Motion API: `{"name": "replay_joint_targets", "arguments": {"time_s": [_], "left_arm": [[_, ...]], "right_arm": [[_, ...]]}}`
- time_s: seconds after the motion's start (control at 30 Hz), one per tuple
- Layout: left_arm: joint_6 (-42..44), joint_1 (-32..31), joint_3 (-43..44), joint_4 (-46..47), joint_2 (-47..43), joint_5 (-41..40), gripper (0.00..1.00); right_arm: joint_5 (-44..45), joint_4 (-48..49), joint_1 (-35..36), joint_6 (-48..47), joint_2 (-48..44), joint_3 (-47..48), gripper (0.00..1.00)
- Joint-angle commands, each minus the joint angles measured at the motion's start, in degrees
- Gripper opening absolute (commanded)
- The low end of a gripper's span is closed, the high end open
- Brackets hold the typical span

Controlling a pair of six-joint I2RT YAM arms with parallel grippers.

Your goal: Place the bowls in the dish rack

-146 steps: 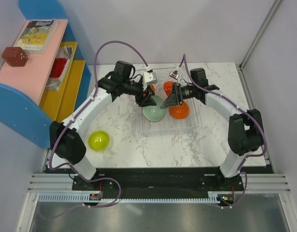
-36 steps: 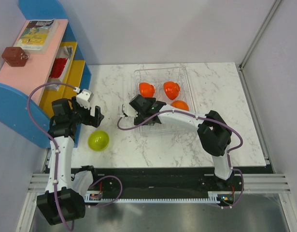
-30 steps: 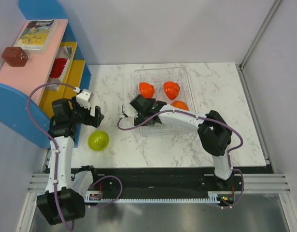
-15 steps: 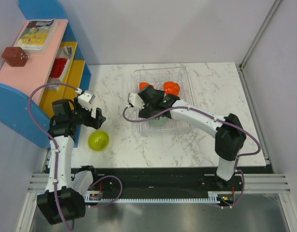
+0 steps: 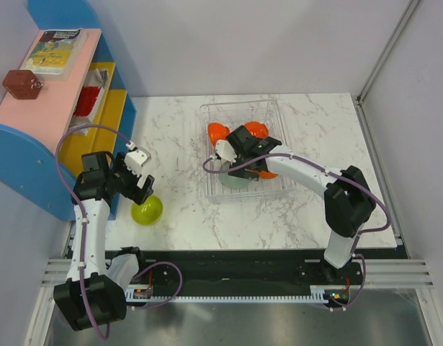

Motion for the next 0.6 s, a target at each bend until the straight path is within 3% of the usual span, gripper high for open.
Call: {"name": "replay_joint_targets", "arguments": {"time_s": [0.0, 0.27, 0.57], "left_arm": [[13.21, 0.46, 3.27, -7.44, -0.86, -1.93, 1.0], [19.98, 0.72, 5.12, -13.59, -0.16, -7.02, 1.0], [24.73, 1.07, 2.49, -14.57, 0.19, -12.12, 0.99]], "right_arm": [[-2.32, 0.92, 0.54, 0.89, 2.7, -0.1, 0.98], [-1.1, 7.42, 0.45, 2.74, 6.57, 0.78, 0.98], [-0.3, 10.51, 1.77, 3.62, 10.44, 4.38, 0.98]]}}
